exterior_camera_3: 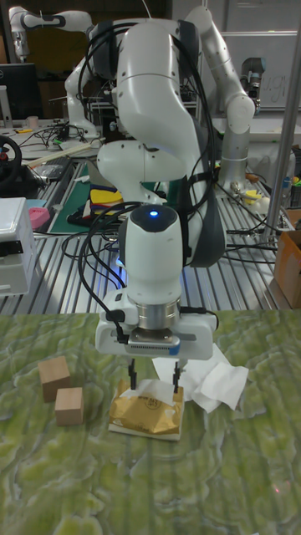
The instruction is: Pull out a napkin
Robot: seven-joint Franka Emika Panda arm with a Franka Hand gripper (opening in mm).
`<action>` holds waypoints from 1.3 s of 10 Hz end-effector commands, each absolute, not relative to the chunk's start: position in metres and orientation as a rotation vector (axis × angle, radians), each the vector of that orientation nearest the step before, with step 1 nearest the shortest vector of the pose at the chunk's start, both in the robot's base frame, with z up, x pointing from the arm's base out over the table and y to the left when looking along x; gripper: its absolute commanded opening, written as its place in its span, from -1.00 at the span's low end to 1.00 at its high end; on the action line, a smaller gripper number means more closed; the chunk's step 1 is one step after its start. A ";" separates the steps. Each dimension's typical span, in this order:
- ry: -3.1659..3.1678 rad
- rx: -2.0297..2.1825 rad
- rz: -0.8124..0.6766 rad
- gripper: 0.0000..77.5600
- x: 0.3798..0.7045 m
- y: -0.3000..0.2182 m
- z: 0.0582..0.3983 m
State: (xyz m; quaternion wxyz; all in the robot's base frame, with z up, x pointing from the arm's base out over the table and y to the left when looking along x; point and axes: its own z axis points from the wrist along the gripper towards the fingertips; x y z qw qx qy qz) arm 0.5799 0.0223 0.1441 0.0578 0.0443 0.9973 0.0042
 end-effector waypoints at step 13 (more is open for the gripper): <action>3.046 0.137 0.008 -0.97 0.591 0.025 0.173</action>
